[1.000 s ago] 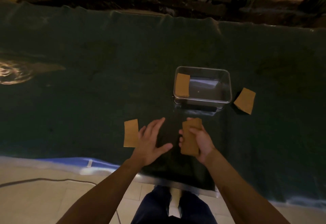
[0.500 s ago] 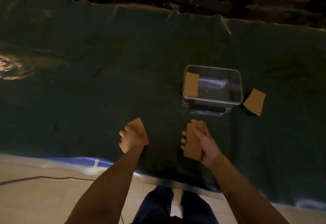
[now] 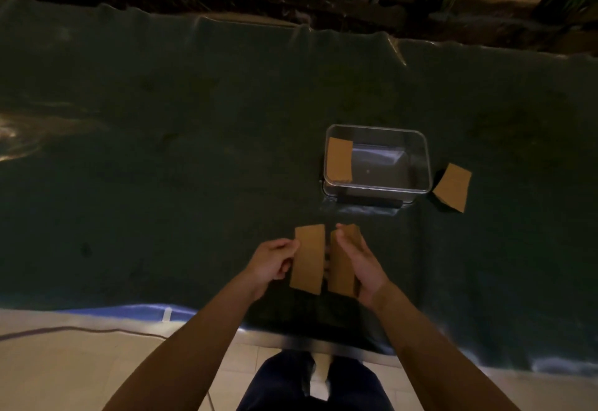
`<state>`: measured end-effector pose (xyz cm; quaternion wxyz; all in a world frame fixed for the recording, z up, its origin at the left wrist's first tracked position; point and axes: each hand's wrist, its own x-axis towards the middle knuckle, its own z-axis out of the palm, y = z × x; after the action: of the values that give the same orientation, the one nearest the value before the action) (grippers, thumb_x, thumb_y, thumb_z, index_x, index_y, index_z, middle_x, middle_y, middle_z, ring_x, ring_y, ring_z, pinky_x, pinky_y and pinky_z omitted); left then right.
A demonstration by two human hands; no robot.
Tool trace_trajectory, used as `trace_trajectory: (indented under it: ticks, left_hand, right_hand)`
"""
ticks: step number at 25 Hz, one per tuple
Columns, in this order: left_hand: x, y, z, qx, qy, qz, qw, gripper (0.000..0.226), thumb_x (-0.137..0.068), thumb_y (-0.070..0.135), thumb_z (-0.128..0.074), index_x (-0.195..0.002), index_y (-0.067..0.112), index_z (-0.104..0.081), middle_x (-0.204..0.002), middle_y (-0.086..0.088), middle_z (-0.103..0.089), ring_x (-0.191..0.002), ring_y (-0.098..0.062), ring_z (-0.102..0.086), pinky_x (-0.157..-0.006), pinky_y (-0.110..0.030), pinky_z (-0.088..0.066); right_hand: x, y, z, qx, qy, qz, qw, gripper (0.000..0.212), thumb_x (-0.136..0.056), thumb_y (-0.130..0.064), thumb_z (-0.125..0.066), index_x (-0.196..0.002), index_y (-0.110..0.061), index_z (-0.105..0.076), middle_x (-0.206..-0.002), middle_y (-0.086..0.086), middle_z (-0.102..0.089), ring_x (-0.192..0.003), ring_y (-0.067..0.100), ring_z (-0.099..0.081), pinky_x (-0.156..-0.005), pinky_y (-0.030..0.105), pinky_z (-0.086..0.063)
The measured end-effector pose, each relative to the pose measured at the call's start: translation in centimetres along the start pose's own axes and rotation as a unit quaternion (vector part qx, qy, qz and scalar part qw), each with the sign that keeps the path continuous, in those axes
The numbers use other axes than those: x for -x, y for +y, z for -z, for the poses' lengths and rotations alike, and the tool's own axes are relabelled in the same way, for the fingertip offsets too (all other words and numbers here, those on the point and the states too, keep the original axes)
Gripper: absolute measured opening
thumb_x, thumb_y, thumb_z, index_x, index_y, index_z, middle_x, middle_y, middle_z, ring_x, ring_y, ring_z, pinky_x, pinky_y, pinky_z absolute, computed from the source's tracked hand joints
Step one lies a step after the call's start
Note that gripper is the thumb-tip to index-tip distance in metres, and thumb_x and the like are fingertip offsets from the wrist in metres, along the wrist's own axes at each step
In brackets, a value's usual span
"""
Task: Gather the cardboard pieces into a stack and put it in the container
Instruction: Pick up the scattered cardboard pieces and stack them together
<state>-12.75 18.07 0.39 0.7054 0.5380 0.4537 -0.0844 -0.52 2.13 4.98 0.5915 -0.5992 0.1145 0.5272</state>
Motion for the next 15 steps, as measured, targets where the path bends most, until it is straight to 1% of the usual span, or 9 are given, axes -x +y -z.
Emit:
trace_trajectory:
  ticks: [2,4,6,7,9,12,13,14,15]
  left_hand:
    - [0.9,0.8,-2.5,-0.008,-0.041,-0.01,0.999,0.017,-0.095,0.037,-0.062,-0.092,0.025,-0.074,-0.066,0.013,-0.063,-0.052,-0.003,-0.051,-0.054,-0.022,-0.039]
    - [1.3,1.8,-4.2,-0.024,-0.029,-0.052,0.998,0.02,-0.098,0.033,-0.059,-0.088,0.023,-0.073,-0.068,0.014,-0.068,-0.054,0.003,-0.059,-0.053,-0.015,-0.044]
    - [1.3,2.1,-5.1,-0.107,0.003,-0.124,0.987,0.024,-0.099,0.031,-0.057,-0.086,0.018,-0.072,-0.076,0.006,-0.07,-0.066,-0.002,-0.064,-0.061,-0.019,-0.049]
    - [1.3,2.2,-5.3,-0.169,0.024,-0.166,0.971,0.026,-0.099,0.032,-0.057,-0.083,0.017,-0.071,-0.077,0.003,-0.07,-0.07,-0.007,-0.065,-0.066,-0.025,-0.05]
    - [1.4,2.3,-5.5,-0.271,0.058,-0.222,0.935,0.029,-0.098,0.036,-0.057,-0.075,0.021,-0.067,-0.073,0.003,-0.068,-0.067,-0.01,-0.065,-0.066,-0.034,-0.052]
    - [1.7,2.3,-5.9,-0.385,0.109,-0.258,0.879,0.026,-0.094,0.044,-0.057,-0.071,0.034,-0.053,-0.08,0.006,-0.061,-0.069,-0.01,-0.061,-0.058,-0.034,-0.049]
    - [1.9,2.5,-5.8,-0.399,0.13,-0.277,0.864,0.019,-0.091,0.049,-0.059,-0.078,0.036,-0.052,-0.089,0.009,-0.058,-0.074,-0.007,-0.059,-0.058,-0.029,-0.046]
    - [2.0,2.6,-5.6,-0.392,0.129,-0.297,0.861,0.019,-0.086,0.054,-0.061,-0.094,0.039,-0.053,-0.102,0.01,-0.054,-0.085,-0.004,-0.057,-0.063,-0.024,-0.045]
    - [2.0,2.9,-5.2,-0.373,0.097,-0.314,0.868,0.042,-0.08,0.059,-0.065,-0.115,0.044,-0.049,-0.119,0.01,-0.049,-0.103,-0.004,-0.054,-0.075,-0.023,-0.047]
  right_hand:
    - [0.0,0.1,-0.4,0.036,-0.013,-0.005,0.999,0.038,-0.075,-0.048,-0.074,-0.109,-0.05,-0.058,-0.118,0.01,-0.063,-0.105,0.032,-0.063,-0.086,0.053,-0.054]
    - [-0.1,0.1,-0.4,0.047,-0.013,0.009,0.999,0.042,-0.073,-0.043,-0.078,-0.11,-0.048,-0.059,-0.119,0.01,-0.064,-0.109,0.033,-0.062,-0.091,0.055,-0.053]
    - [-0.1,-0.1,-0.2,0.05,0.0,0.02,0.999,0.037,-0.082,-0.037,-0.074,-0.114,-0.048,-0.06,-0.12,0.011,-0.063,-0.11,0.033,-0.061,-0.094,0.057,-0.051]
    - [0.0,-0.2,0.0,0.046,0.001,0.02,0.999,0.035,-0.085,-0.035,-0.071,-0.117,-0.047,-0.059,-0.119,0.011,-0.063,-0.109,0.033,-0.061,-0.093,0.056,-0.052]
    - [0.0,-0.1,0.3,0.032,-0.017,0.023,0.999,0.033,-0.09,-0.032,-0.066,-0.12,-0.044,-0.06,-0.119,0.013,-0.063,-0.101,0.031,-0.064,-0.083,0.05,-0.057]
    - [0.4,-0.1,0.4,0.006,-0.04,0.035,0.999,0.026,-0.093,-0.025,-0.062,-0.116,-0.038,-0.063,-0.115,0.019,-0.064,-0.084,0.03,-0.067,-0.072,0.045,-0.059]
    - [0.5,-0.1,0.5,0.005,-0.036,0.042,0.998,0.024,-0.093,-0.024,-0.062,-0.114,-0.036,-0.064,-0.113,0.019,-0.066,-0.082,0.029,-0.067,-0.071,0.045,-0.059]
    - [0.6,-0.2,0.6,0.003,-0.031,0.05,0.998,0.024,-0.093,-0.024,-0.062,-0.114,-0.036,-0.064,-0.109,0.018,-0.067,-0.079,0.029,-0.068,-0.071,0.045,-0.059]
    - [0.6,-0.3,0.8,-0.001,-0.024,0.056,0.998,0.024,-0.093,-0.025,-0.062,-0.114,-0.035,-0.065,-0.105,0.018,-0.069,-0.079,0.028,-0.068,-0.069,0.044,-0.059]
